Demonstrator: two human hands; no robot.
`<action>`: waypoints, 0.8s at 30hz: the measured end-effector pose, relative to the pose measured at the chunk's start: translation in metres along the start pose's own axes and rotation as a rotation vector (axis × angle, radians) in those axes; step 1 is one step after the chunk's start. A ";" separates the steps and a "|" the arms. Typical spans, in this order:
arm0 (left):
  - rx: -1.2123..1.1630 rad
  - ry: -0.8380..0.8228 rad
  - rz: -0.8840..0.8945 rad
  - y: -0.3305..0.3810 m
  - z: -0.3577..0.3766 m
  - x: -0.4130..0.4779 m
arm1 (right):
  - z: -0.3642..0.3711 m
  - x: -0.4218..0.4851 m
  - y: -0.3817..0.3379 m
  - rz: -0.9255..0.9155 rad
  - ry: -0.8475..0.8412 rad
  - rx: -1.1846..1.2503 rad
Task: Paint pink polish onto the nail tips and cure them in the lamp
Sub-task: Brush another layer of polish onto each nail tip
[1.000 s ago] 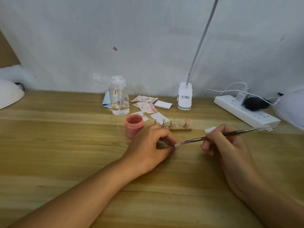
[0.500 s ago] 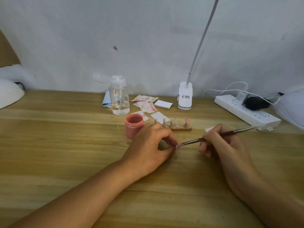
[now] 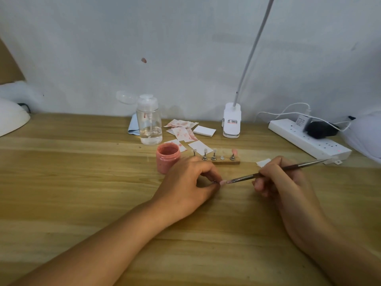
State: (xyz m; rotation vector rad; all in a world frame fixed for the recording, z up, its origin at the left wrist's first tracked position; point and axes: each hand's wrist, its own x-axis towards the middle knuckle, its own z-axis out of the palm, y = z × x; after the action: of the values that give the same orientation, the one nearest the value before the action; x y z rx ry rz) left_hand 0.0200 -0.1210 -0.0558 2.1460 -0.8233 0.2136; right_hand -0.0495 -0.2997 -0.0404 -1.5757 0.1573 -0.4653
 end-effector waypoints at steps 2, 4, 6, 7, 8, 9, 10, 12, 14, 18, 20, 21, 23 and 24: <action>-0.024 -0.015 -0.010 -0.001 -0.001 0.000 | 0.002 -0.001 0.000 -0.017 -0.052 -0.028; -0.028 -0.024 -0.015 -0.001 -0.001 0.001 | 0.004 -0.002 0.001 -0.030 -0.056 -0.059; -0.039 -0.023 -0.014 -0.001 -0.001 0.001 | 0.003 -0.001 0.002 -0.031 0.005 -0.053; -0.048 -0.019 -0.013 -0.001 -0.001 0.001 | 0.002 0.000 0.003 -0.028 0.040 -0.043; -0.054 -0.015 -0.012 0.000 0.000 0.001 | 0.001 0.001 0.003 -0.022 0.063 -0.032; -0.057 -0.014 -0.013 0.000 0.000 0.001 | 0.000 0.001 0.002 -0.015 0.073 -0.026; -0.057 -0.014 -0.016 0.001 0.000 0.001 | -0.001 0.001 0.002 -0.009 0.071 -0.024; -0.056 -0.016 -0.020 0.001 0.000 0.001 | -0.001 0.000 0.002 -0.014 0.041 -0.023; -0.060 -0.021 -0.023 0.000 0.000 0.001 | 0.000 -0.002 0.002 -0.035 -0.021 -0.006; -0.059 -0.026 -0.028 0.000 0.001 0.001 | 0.001 -0.003 0.003 -0.068 -0.071 -0.048; -0.064 -0.024 -0.030 0.000 0.002 0.001 | -0.001 -0.001 0.005 -0.055 -0.012 -0.042; -0.069 -0.023 -0.031 0.000 0.002 0.001 | -0.002 0.000 0.005 -0.048 0.004 -0.032; -0.076 -0.024 -0.034 -0.001 0.003 0.002 | -0.002 -0.001 0.003 -0.053 -0.019 -0.010; -0.072 -0.025 -0.037 -0.001 0.003 0.002 | -0.001 -0.002 0.003 -0.064 -0.049 -0.010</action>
State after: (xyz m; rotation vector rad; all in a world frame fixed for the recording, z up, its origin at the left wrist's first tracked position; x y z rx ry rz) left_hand 0.0221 -0.1234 -0.0576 2.0987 -0.7937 0.1361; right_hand -0.0514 -0.3000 -0.0433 -1.6039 0.0713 -0.4760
